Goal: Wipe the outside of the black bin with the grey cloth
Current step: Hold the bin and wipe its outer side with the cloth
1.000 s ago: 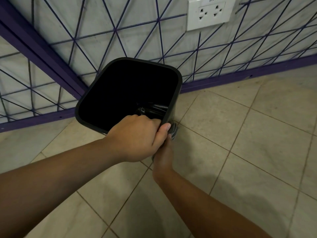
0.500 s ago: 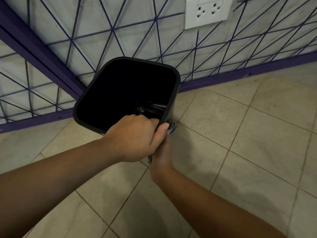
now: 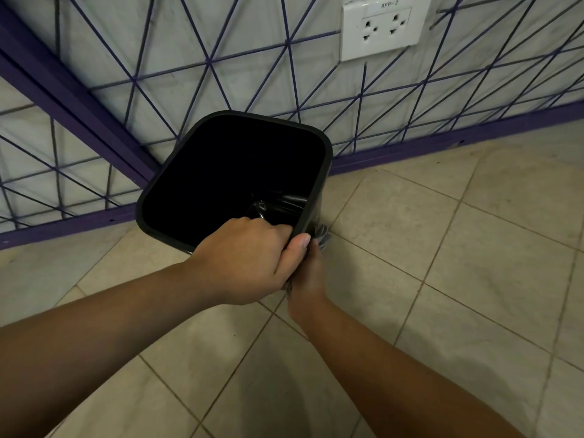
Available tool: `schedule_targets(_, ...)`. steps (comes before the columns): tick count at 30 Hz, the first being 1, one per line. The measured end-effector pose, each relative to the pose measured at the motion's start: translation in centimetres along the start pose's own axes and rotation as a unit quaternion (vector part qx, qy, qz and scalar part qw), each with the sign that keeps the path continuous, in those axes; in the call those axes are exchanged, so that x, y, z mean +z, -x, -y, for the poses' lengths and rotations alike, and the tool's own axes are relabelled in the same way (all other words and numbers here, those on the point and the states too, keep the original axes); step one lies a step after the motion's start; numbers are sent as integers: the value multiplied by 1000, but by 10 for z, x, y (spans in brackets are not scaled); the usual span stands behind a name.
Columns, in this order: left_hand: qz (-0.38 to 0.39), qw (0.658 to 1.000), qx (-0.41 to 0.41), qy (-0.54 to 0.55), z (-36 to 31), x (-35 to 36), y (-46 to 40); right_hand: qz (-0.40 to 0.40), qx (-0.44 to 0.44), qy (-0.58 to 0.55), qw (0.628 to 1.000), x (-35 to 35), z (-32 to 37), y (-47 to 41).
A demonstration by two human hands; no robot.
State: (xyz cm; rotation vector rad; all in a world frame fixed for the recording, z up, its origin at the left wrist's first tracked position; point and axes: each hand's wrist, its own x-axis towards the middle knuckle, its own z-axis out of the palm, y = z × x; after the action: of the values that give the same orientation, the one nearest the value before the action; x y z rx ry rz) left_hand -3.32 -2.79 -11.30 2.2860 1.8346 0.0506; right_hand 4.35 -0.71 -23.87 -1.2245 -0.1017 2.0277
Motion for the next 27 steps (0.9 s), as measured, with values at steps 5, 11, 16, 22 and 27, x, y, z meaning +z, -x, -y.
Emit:
schedule_targets(5,9,1000,-3,4,1,-1,-1,23,-3,-13,1000,1,-5,0)
schedule_targets(11,3,1000,-4,11,1,0,1,-19,-61,7,998,5,-19,-15)
schedule_targets(16,3,1000,-6,29,2,0,-1,-18,-73,31,997,-14,-41,-53)
schedule_targets(22,-1,1000,-3,30,3,2,0,-30,-73,25,997,9,-22,-6)
schedule_targets(27,-3,1000,-1,24,2,2,0,-46,-12,22,999,2,-11,-16)
